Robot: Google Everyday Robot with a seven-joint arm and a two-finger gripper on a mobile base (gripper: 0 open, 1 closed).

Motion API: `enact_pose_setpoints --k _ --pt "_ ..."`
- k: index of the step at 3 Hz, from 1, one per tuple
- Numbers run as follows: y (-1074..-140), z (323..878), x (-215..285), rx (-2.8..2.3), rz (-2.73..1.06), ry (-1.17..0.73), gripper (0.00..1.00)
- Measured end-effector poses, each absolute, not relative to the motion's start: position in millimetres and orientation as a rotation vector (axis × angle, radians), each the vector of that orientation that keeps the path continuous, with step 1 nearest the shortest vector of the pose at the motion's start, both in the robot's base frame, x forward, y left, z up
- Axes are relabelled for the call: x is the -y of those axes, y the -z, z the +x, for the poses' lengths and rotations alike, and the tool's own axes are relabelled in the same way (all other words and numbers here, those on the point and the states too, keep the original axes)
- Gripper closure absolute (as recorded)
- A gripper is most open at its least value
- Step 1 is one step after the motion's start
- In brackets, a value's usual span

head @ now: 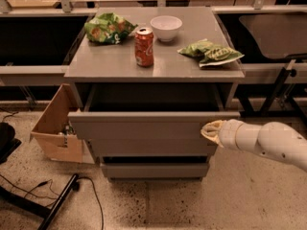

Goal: Close top drawer

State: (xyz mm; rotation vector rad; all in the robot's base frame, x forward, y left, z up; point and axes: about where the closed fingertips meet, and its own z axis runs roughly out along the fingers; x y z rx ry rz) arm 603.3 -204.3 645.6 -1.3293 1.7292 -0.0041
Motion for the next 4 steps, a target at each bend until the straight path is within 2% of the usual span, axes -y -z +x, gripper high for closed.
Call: enact_pose_setpoints --k 1,2,3,4 --pt "-645.6 603.4 204.3 -1.729 -1.329 0.004 1.0" --pt "-653.1 627.5 209.1 -1.716 -1.333 0.023 1.0" --pt "-653.1 627.2 209.1 -1.716 -1.333 0.023 0.81" --pt "-653.0 627.2 209.1 -1.716 -1.333 0.023 0.58"
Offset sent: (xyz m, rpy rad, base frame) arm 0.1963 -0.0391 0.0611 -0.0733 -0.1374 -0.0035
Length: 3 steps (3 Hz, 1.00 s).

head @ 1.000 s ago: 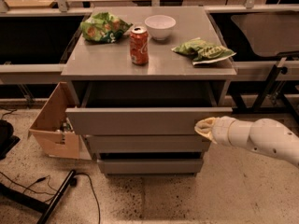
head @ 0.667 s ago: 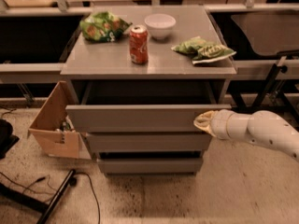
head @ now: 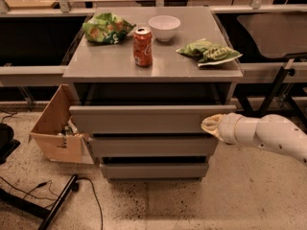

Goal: Close top drawer

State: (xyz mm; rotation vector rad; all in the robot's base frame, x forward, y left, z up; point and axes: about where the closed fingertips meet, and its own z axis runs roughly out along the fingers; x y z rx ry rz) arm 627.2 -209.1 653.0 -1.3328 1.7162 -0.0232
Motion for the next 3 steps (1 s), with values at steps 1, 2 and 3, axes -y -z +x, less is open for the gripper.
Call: enact_pose_setpoints --k 1,2,3 --pt "-653.0 627.2 209.1 -1.716 -1.333 0.023 0.35" --pt "-653.0 627.2 209.0 -1.716 -1.333 0.023 0.11" --pt "-653.0 627.2 208.9 -1.716 -1.333 0.023 0.0"
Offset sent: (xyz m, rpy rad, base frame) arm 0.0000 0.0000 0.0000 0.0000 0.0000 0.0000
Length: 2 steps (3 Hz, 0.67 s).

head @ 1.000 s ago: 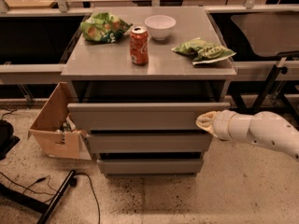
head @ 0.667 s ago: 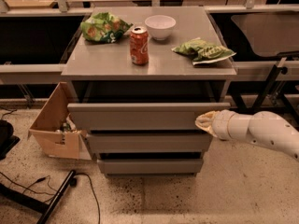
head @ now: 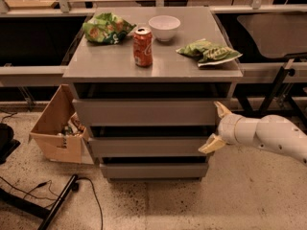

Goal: Close top drawer

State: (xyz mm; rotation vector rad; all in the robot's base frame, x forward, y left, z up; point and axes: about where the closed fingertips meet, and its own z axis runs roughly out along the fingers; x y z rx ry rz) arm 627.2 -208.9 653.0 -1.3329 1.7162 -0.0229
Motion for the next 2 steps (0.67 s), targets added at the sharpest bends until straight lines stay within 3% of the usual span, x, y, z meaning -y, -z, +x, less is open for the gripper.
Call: enact_pose_setpoints --k 1,2 --pt "-653.0 627.2 208.9 -1.716 -1.333 0.023 0.0" --pt "-653.0 627.2 208.9 -1.716 -1.333 0.023 0.17"
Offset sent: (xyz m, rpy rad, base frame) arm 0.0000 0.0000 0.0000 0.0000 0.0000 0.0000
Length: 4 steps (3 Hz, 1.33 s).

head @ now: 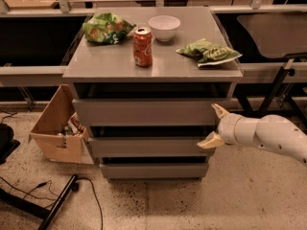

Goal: Close top drawer

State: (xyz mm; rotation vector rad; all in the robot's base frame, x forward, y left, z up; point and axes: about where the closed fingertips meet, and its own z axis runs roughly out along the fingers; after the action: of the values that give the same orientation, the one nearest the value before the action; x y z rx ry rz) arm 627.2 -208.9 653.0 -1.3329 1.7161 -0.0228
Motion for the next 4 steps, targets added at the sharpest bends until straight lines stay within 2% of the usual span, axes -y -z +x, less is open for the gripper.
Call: enact_pose_setpoints --k 1,3,4 --pt "-667.0 608.0 221.0 -1.691 -1.295 0.014 0.48" --pt "-704.3 548.5 257.2 -1.753 -1.353 0.094 0.95" --pt "-722.9 526.1 271.4 -1.773 -1.378 0.132 1.0"
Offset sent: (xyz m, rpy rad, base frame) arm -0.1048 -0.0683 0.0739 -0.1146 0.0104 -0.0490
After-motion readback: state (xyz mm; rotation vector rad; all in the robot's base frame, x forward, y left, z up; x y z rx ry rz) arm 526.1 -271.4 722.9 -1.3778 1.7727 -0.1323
